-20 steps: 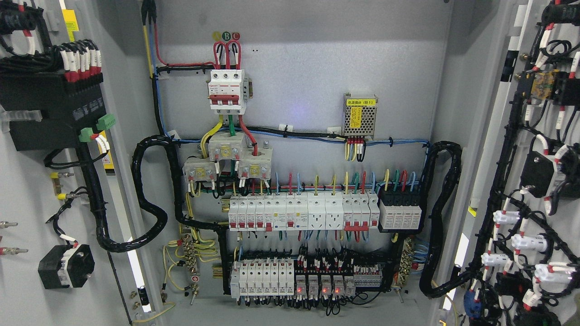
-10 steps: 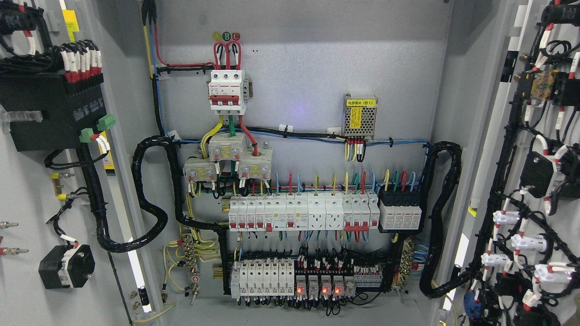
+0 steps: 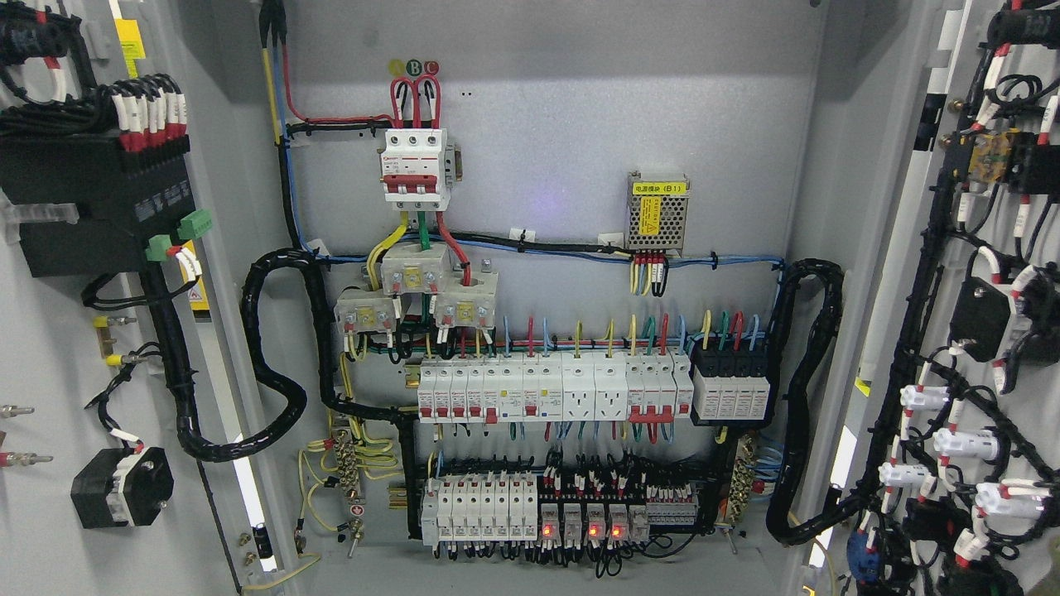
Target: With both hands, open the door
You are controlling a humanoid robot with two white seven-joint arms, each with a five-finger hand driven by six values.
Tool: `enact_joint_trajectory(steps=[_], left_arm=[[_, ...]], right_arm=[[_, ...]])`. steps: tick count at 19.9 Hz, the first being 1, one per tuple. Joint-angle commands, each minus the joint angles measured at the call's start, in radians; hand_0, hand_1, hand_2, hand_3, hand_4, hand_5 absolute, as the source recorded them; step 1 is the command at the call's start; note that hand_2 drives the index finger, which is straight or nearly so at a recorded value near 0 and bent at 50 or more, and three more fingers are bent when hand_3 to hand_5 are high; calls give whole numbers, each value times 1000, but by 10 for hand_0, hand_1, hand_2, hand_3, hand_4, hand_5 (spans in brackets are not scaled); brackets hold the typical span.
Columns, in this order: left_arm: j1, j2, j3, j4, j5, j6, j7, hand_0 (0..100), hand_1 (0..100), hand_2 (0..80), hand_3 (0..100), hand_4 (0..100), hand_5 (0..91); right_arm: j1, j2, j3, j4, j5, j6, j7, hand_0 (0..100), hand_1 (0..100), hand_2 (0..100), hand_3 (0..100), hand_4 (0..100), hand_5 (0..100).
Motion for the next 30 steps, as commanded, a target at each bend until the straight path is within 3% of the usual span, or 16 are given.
enact_joint_trajectory(steps=[1,6,10,13,17,23,28,30], left_arm=[[40,98,-35,-575,-2,-107,0,120,556,0,0,0,0],[22,97,-21,-681,-2,-115,0,120,556,0,0,0,0],[2,94,5,-708,-4,-170,0,120,556,0,0,0,0],[4,79,88,-707,6,-187,1,120,556,0,0,0,0],[7,71,158,-701,13,-181,1,120,556,0,0,0,0],[11,63,210,-699,121,-112,9,120,556,0,0,0,0],[20,77,264,-667,125,-109,9,120,556,0,0,0,0],[25,77,275,-656,134,-89,7,120,556,0,0,0,0]], right_arm=[[162,-103,-176,-87,3,-133,-2,0,500,40,0,0,0],[173,-131,-201,-98,3,-274,-1,0,500,40,0,0,0],[173,-131,-235,-98,6,-278,-1,0,500,40,0,0,0],[172,-132,-301,-98,6,-296,-2,0,500,40,0,0,0],[167,-131,-325,-99,6,-313,-4,0,500,40,0,0,0],[169,-120,-384,-99,2,-334,-88,0,500,40,0,0,0],[172,-114,-393,-99,2,-334,-90,0,500,40,0,0,0],[172,-91,-405,-99,2,-334,-91,0,500,40,0,0,0]])
